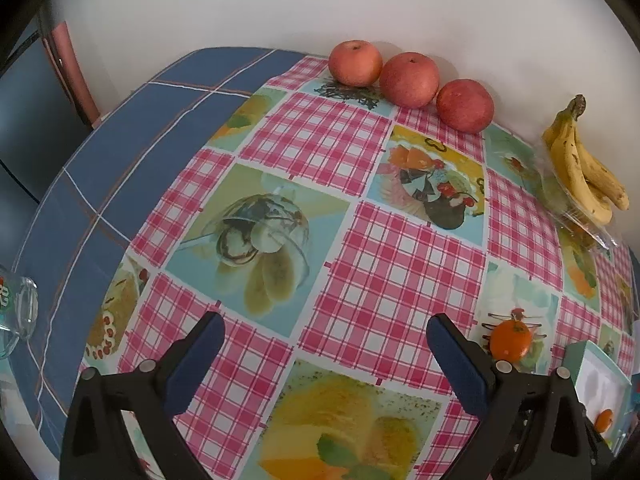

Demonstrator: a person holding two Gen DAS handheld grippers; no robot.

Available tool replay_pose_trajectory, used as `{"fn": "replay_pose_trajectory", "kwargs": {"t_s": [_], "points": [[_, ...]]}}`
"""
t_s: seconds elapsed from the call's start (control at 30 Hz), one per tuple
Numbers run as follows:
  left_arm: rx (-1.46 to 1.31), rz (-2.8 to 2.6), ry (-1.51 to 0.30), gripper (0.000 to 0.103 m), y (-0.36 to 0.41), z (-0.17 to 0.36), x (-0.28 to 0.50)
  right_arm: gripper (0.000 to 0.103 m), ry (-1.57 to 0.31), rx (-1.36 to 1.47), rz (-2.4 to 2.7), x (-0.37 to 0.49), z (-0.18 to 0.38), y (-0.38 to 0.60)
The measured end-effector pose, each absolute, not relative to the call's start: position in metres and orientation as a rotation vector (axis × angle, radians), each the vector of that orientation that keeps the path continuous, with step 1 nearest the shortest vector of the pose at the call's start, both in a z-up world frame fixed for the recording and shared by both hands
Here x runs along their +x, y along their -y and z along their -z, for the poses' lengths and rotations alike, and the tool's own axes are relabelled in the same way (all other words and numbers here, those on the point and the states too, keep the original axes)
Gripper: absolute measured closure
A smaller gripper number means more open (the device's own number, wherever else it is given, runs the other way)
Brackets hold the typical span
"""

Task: Organize fruits
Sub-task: 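Lower the right tool around the small brown round fruit and close it, then grasp the loose mandarin with the left tool while the right lifts the brown fruit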

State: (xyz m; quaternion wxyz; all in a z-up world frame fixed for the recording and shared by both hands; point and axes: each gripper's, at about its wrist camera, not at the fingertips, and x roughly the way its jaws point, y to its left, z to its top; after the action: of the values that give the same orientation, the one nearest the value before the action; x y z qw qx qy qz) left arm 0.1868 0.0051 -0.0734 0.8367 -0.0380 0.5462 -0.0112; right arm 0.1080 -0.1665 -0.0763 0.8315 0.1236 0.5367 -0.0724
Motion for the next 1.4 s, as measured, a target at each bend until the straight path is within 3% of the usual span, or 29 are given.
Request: {"fn": "replay_pose_trajectory", "kwargs": {"t_s": [0.23,0.4,0.5,0.9,1.0,1.4], "points": [[-0.065,0.025,-1.159,0.001,-0.003,0.075,0.186,0.067,-1.159,0.26,0.136,0.113,0.085,0.16],[-0.06,0.024,-1.158,0.001,-0.002,0.075,0.187,0.069,-1.156,0.283,0.129,0.114,0.086,0.162],[-0.056,0.022,-1.158,0.001,-0.002,0.074,0.187,0.074,-1.154,0.291,0.129,0.115,0.088,0.162],[-0.075,0.062,-1.166,0.001,0.016,0.07,0.182,0.075,-1.129,0.306,0.146,0.108,0.077,0.173],[-0.087,0.092,-1.18,0.012,0.025,0.072,0.18,0.075,-1.121,0.337,0.17,0.102,0.072,0.188],[-0.169,0.316,-1.22,0.024,0.085,0.083,0.175,0.075,-1.029,0.345,0.285,0.077,0.037,0.247]]}}
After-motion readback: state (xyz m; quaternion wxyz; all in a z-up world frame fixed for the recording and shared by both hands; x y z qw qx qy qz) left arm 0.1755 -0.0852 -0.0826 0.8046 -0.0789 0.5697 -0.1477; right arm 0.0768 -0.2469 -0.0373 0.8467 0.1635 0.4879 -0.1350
